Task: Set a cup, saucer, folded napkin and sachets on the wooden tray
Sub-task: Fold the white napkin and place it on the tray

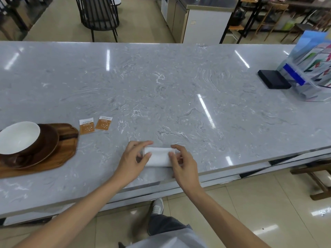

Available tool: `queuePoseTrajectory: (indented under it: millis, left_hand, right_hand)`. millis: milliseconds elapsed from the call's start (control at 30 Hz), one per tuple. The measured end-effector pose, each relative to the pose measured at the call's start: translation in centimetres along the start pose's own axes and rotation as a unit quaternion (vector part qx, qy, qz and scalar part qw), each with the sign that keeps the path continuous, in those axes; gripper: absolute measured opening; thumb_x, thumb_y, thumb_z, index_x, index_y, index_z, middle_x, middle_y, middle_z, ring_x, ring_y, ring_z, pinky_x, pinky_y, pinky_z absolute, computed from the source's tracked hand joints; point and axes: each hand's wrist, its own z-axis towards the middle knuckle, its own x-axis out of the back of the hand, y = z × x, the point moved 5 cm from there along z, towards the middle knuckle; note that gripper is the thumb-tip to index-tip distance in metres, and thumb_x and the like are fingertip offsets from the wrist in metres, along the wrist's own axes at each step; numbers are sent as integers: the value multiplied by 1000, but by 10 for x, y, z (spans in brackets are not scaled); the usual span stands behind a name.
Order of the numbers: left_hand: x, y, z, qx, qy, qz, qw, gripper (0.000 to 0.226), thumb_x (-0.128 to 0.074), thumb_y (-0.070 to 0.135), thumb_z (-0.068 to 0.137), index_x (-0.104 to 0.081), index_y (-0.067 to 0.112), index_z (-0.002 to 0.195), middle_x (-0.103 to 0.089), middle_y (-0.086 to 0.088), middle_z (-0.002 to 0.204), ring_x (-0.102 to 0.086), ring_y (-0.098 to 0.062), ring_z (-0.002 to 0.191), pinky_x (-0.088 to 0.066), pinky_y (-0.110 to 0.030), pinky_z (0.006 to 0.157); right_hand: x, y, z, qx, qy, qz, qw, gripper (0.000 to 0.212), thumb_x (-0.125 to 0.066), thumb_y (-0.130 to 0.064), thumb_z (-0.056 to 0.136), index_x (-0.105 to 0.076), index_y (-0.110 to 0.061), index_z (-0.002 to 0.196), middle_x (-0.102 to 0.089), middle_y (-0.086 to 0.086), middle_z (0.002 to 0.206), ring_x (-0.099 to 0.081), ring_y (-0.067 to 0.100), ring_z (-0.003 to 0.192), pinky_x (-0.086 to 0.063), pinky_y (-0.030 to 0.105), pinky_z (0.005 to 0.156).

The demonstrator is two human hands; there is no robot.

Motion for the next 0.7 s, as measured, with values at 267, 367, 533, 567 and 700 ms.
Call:
queuePoseTrajectory:
  millis: [267, 367, 533, 567, 700]
  left_hand:
    - [-2, 7, -10, -34, 18, 89, 995, 24, -69, 22, 94, -72, 24, 117, -50, 3, 120, -60, -12, 97, -57, -35, 79]
    - [-3, 20, -10, -101, 30, 248, 963, 25, -69, 28, 91, -71, 19, 114, -53, -3, 130, -59, -22, 108, -58, -39, 71]
    - [-20, 37, -10, -249, -48, 360, 898, 41, -43, 21, 99, -65, 7, 132, -63, -9, 141, -59, -29, 131, -52, -44, 104]
    - [-22, 35, -10, -237, -70, 374, 894, 46, -37, 23, 101, -62, 6, 136, -61, -9, 143, -55, -29, 135, -48, -46, 108]
    - [-22, 17, -7, -174, -140, 407, 886, 61, -16, 36, 104, -39, 9, 153, -40, -5, 160, -32, -22, 151, -25, -43, 124]
  right_hand:
    - [-2, 6, 9, -43, 13, -7, 999, 23, -51, -36, 105, -69, -26, 115, -71, -7, 96, -69, 15, 86, -62, 49, 66]
    - [-4, 2, 7, -16, 34, -48, 998, 23, -50, -36, 106, -65, -30, 122, -64, -6, 100, -64, 4, 83, -54, 23, 69]
    - [-7, -13, 3, 57, 65, -243, 966, 33, -53, -25, 103, -58, -27, 136, -52, 0, 139, -61, 19, 112, -52, 27, 73]
    - [-10, -18, 3, 100, 53, -286, 952, 39, -57, -17, 101, -58, -20, 140, -52, 5, 147, -57, 26, 124, -56, 37, 81]
    - [-29, -19, -6, 231, -43, -345, 909, 48, -46, -26, 108, -50, -3, 149, -49, 16, 156, -44, 31, 147, -41, 47, 117]
